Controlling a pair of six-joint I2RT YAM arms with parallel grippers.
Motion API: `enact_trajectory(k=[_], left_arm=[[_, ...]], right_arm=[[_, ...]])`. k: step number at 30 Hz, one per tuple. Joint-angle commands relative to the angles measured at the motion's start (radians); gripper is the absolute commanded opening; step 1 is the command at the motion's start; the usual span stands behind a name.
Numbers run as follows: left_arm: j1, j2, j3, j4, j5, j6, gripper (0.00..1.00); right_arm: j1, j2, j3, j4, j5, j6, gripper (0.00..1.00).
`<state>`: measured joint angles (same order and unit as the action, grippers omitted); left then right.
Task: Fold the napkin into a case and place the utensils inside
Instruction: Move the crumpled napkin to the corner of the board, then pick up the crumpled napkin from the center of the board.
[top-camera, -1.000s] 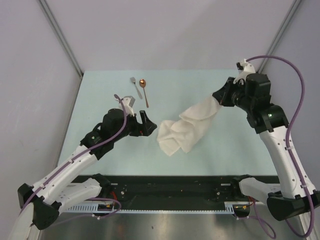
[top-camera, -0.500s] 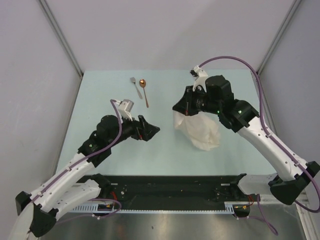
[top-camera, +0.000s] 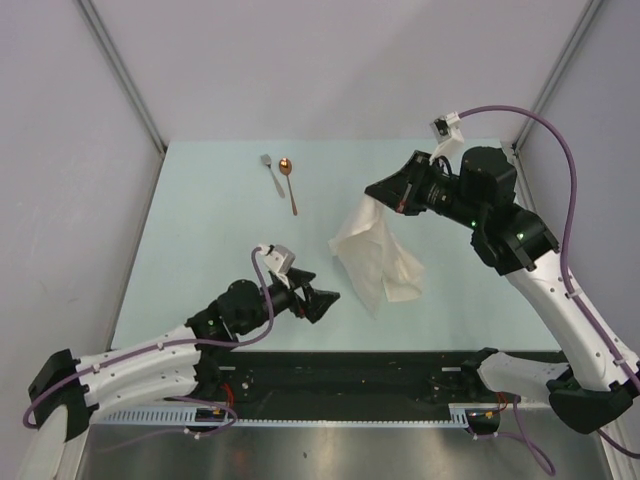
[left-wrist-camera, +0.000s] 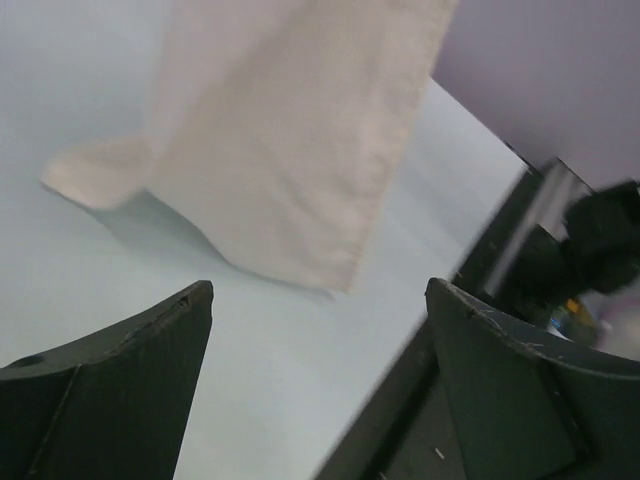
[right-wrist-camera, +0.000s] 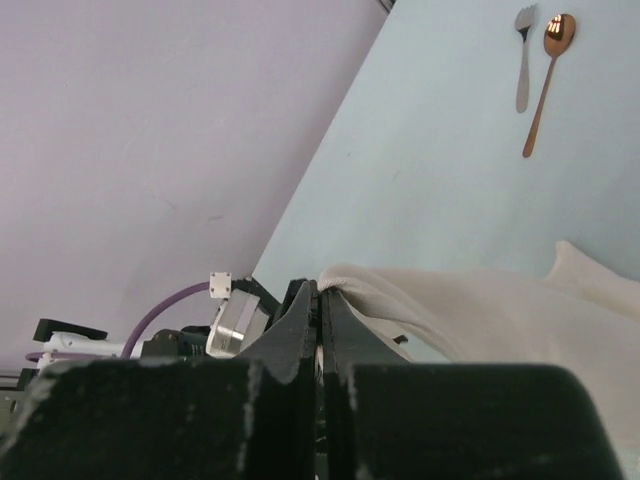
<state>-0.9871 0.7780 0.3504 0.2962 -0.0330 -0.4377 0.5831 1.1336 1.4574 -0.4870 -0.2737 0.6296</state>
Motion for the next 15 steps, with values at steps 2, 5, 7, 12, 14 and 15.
enact_trajectory(k=[2,5,7,12,14,15], left_arm=[[-0.002,0.122,0.002,0.297,-0.255,0.257,0.93],[-0.001,0.246,0.077,0.325,-0.280,0.327,0.97],[0.001,0.346,0.151,0.323,-0.295,0.367,0.98],[0.077,0.438,0.236,0.323,-0.259,0.361,0.81],[0.096,0.446,0.239,0.351,-0.205,0.356,0.72],[0.113,0.448,0.246,0.340,-0.188,0.359,0.61]], right_arm=[[-0.026,-0.044,0.044,0.051,-0.085,0.051,0.00],[-0.035,-0.060,0.046,0.036,-0.096,0.055,0.00],[-0.042,-0.064,0.049,0.030,-0.102,0.055,0.00],[-0.054,-0.083,0.061,-0.008,-0.104,0.044,0.00],[-0.065,-0.092,0.067,-0.019,-0.107,0.035,0.00],[-0.071,-0.095,0.067,-0.031,-0.107,0.032,0.00]])
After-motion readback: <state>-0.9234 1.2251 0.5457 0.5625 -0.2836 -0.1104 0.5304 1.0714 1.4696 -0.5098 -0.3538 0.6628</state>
